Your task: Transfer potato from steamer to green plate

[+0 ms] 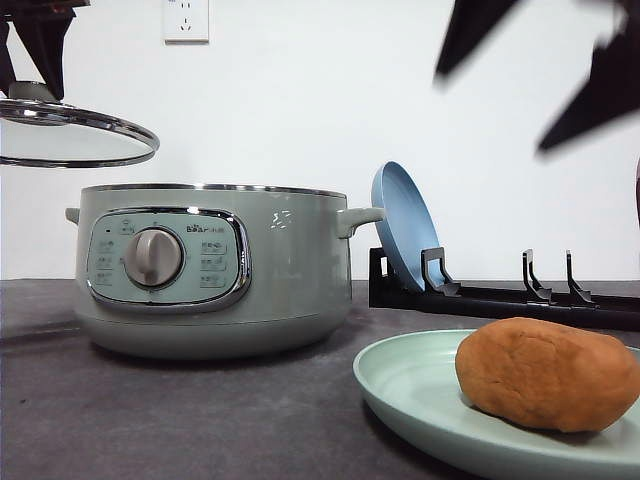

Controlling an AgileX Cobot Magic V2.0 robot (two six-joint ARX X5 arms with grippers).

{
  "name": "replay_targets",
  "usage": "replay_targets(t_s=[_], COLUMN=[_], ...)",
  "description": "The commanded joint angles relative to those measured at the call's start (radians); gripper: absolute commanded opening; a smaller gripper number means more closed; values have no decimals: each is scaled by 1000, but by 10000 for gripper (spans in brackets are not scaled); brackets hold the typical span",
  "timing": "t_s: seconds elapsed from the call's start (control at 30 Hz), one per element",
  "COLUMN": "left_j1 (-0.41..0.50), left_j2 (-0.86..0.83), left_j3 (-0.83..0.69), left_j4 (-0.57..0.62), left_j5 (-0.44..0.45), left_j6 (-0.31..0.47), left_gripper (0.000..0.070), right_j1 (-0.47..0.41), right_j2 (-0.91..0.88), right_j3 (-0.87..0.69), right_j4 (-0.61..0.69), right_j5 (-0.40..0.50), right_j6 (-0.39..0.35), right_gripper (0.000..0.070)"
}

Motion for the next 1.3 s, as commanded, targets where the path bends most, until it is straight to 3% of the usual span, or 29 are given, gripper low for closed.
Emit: replay_targets(t_s=[0.0,0.17,0.33,0.57,1.0,1.27], left_j1=[2,2,2,1,-17,-107], left_j2=[2,2,2,2,2,2], left_j3=[48,48,48,48,48,48], left_j4=[26,26,27,28,47,53], left_j5=[9,9,9,9,9,10], left_j6=[-3,-3,-4,-3,-4,-11], left_gripper=[0,0,0,0,0,0], right_j1=[10,10,10,10,10,10], right_j2=[-39,-172,-286,-417,-443,-443], right_j3=[54,164,230,239,238,238], right_j4=[-28,-143,-249,-265,-264,-252], right_j5=[9,70,213,343,354,354], right_j6=[15,40,71,98,100,99], right_gripper=[649,649,649,649,649,649])
